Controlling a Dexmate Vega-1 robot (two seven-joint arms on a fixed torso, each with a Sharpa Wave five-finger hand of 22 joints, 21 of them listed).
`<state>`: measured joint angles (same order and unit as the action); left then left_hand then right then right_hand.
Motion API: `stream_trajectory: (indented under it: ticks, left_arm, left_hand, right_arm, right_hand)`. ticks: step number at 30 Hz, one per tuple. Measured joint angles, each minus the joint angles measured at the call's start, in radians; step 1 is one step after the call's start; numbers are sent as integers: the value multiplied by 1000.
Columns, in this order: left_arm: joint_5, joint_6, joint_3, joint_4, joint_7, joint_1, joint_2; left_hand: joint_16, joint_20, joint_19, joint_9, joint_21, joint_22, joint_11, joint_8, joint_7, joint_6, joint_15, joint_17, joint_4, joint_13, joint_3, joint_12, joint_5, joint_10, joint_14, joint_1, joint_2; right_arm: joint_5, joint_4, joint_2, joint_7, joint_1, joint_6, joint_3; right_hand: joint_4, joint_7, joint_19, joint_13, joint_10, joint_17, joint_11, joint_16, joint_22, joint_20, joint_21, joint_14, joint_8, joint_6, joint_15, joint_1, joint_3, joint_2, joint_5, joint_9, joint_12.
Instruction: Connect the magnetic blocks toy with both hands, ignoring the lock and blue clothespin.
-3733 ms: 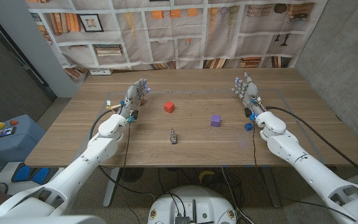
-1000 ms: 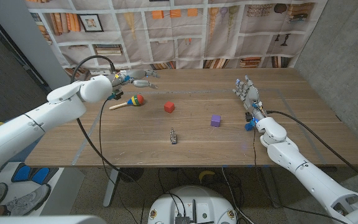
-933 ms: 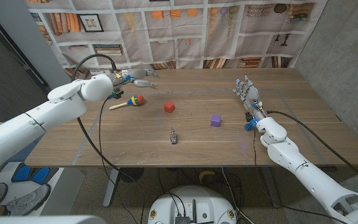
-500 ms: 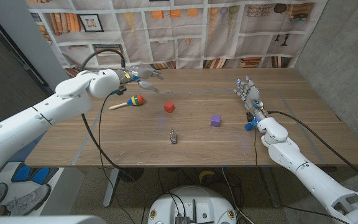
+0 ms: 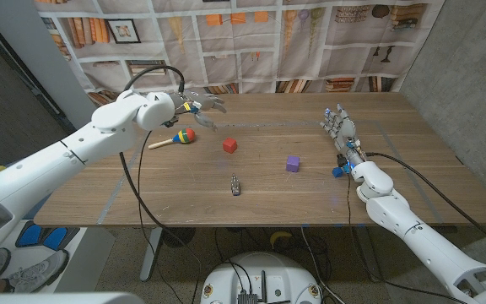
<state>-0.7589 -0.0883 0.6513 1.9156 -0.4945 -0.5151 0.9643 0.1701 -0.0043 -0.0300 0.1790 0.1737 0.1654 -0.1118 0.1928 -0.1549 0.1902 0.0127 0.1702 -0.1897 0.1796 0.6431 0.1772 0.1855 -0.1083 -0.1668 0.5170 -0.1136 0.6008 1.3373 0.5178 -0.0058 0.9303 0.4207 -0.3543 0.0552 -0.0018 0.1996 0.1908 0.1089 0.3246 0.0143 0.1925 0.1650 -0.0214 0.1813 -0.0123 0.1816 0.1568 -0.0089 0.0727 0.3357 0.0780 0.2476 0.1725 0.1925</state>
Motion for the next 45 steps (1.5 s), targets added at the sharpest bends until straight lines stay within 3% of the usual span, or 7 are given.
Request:
stream_trajectory:
  ticks: [11,12,16,25,27,45]
  left_arm:
    - [-46,24,15,-19,-52,18,-24]
    - [-49,30,29,-49,-52,35,-47]
    - [-50,44,38,-79,-51,43,-62]
    - [-49,76,42,-90,-31,46,-68]
    - [-50,81,62,-144,-25,63,-94]
    - [-52,91,108,-217,8,70,-135]
  left_hand:
    - [-4,17,-56,0,-4,0,14,0,1,-12,14,0,3,0,-3,0,0,-32,-6,21,-12]
    - [-4,20,-59,0,-4,0,14,0,1,-12,14,0,3,0,-3,0,0,-32,-6,21,-12]
    - [-4,22,-72,0,-4,0,10,4,1,-12,18,0,5,0,-5,0,0,-35,-3,24,-16]
    - [-4,22,-82,0,-4,0,16,4,7,-17,23,0,7,0,-7,0,-5,-41,-8,29,-21]
    - [-4,26,-86,0,-4,0,16,4,7,-17,23,0,7,0,-7,0,-5,-41,-8,32,-24]
    - [0,33,-93,0,-4,0,15,4,7,-17,23,0,11,0,-19,5,-5,-40,-8,37,-30]
  right_arm:
    - [0,19,5,-9,14,-1,6]
    - [-1,21,5,-17,15,-5,7]
    - [-1,22,5,-20,15,-7,7]
    - [-1,17,0,-21,11,-8,7]
    - [-5,14,-2,-26,9,-8,7]
    - [-6,2,-13,-41,6,-1,10]
  right_hand:
    - [0,0,0,0,0,0,0,0,0,0,0,0,0,0,0,0,0,0,0,0,0]
    - [0,0,0,0,0,-2,0,0,0,0,0,0,0,0,0,0,0,0,0,0,0]
    - [0,0,0,0,0,-5,0,0,0,0,0,0,0,0,0,0,0,0,0,0,0]
    - [0,0,0,0,0,-5,0,4,0,0,0,0,0,0,0,0,0,0,0,0,0]
    - [-4,0,0,0,0,-4,0,4,0,0,0,0,0,0,0,0,-4,0,0,0,0]
    - [-7,0,0,0,0,-9,0,4,0,0,0,0,0,0,0,0,-1,0,0,2,0]
